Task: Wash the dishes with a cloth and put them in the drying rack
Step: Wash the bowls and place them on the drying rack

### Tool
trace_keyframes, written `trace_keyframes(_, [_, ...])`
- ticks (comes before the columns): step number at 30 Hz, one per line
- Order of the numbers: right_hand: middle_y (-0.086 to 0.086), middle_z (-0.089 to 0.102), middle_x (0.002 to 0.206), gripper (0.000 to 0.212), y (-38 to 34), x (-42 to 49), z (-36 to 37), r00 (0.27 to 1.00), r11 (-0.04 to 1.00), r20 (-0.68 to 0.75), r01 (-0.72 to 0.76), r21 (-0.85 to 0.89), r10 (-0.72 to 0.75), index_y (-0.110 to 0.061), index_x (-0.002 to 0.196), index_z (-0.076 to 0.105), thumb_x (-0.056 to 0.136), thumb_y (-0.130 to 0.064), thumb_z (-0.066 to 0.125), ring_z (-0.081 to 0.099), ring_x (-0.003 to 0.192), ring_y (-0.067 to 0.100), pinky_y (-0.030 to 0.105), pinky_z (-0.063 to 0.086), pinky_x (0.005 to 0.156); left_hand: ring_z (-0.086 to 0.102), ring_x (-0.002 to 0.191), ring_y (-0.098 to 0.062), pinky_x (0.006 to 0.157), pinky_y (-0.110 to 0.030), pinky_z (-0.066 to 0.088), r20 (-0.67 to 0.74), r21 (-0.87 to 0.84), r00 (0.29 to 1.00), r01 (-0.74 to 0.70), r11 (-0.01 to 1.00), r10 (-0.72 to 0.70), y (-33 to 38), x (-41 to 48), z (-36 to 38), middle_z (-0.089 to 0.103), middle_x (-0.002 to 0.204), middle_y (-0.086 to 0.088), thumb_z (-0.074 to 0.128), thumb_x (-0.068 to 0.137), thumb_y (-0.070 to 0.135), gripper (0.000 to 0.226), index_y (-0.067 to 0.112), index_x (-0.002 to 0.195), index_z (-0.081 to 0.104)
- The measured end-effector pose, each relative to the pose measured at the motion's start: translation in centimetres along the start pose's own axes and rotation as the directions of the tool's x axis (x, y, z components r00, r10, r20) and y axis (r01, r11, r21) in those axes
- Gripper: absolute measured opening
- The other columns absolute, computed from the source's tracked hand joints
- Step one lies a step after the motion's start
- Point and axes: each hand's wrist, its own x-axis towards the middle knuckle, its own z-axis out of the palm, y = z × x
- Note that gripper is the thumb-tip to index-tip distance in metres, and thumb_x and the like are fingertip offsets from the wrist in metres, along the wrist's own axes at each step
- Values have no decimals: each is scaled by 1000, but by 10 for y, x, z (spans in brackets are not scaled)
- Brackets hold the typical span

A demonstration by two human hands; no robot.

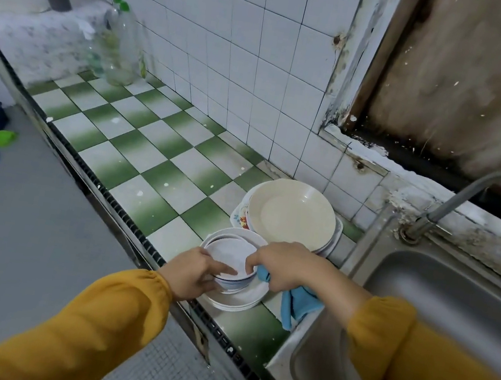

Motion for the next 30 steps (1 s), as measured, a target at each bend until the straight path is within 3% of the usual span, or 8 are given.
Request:
trace_keyframes(4, [1, 58, 109, 54, 6, -3, 3, 998, 990, -56, -13, 140, 21, -34, 126, 51, 78, -13, 64, 57, 94, 25, 32, 44, 64, 60, 110, -15, 101, -25, 44, -61, -410, 997, 19, 912, -49, -3, -6, 2, 67, 120, 4, 69, 89, 16, 51, 40, 131, 52])
trace_keyframes(8, [-2, 57, 118, 59, 10, -5, 3, 994, 955, -89, -28, 297, 56, -35, 128, 50, 75, -12, 66, 56, 101, 23, 42, 53, 82, 61, 105, -6, 92, -8, 42, -118, -684, 984, 18, 729, -134, 6, -8, -1, 68, 116, 8, 71, 86, 9, 52, 45, 121, 55])
trace_keyframes(15, [4, 58, 112, 60, 18, -9, 7, 981, 819, -133, -38, 573, 138, -35, 128, 54, 77, -6, 68, 55, 82, 17, 34, 49, 75, 62, 107, 3, 96, -16, 46, -145, -852, 962, -3, 523, -231, 15, -2, 0, 69, 109, 25, 65, 87, -5, 45, 29, 116, 62])
trace_keyframes(18, [-6, 52, 115, 68, 17, -12, 7, 970, 729, -161, -23, 684, 181, -39, 133, 54, 78, -1, 65, 57, 103, 15, 29, 52, 85, 65, 102, 0, 92, -17, 49, -172, -886, 936, -11, 463, -308, 17, 3, 4, 71, 103, 25, 64, 88, -3, 39, 21, 119, 63])
trace_keyframes(20, [-5, 53, 114, 74, 16, -14, 8, 958, 679, -192, -3, 734, 212, -45, 135, 51, 77, 0, 64, 60, 100, 14, 26, 53, 82, 67, 95, -4, 88, -22, 53, -170, -917, 904, 0, 399, -391, 18, 5, 6, 73, 98, 19, 64, 88, 0, 36, 15, 121, 63])
trace_keyframes(22, [-1, 51, 112, 78, 17, -16, 9, 941, 647, -222, 6, 763, 253, -46, 138, 44, 77, -3, 66, 56, 85, 10, 20, 48, 73, 68, 94, -17, 88, -31, 55, -157, -955, 856, -5, 296, -492, 20, 7, 8, 75, 96, 9, 63, 89, 1, 32, 15, 117, 66])
trace_keyframes(25, [0, 49, 108, 75, 17, -22, 11, 897, 529, -279, 61, 846, 343, -45, 128, 41, 73, -4, 70, 55, 85, 14, 30, 51, 80, 65, 89, -27, 88, -41, 54, -62, -998, 764, -38, 51, -643, 26, 12, 7, 74, 94, -4, 59, 93, 3, 25, 11, 116, 67])
trace_keyframes(30, [-1, 56, 99, 51, 13, -55, 2, 759, 289, -415, 305, 907, 502, -30, 104, 56, 74, 9, 66, 56, 78, 12, 24, 50, 70, 63, 81, -20, 65, -29, 57, 65, -961, 671, -156, -227, -739, 43, 18, -4, 71, 88, -2, 53, 98, 8, 17, 12, 104, 67])
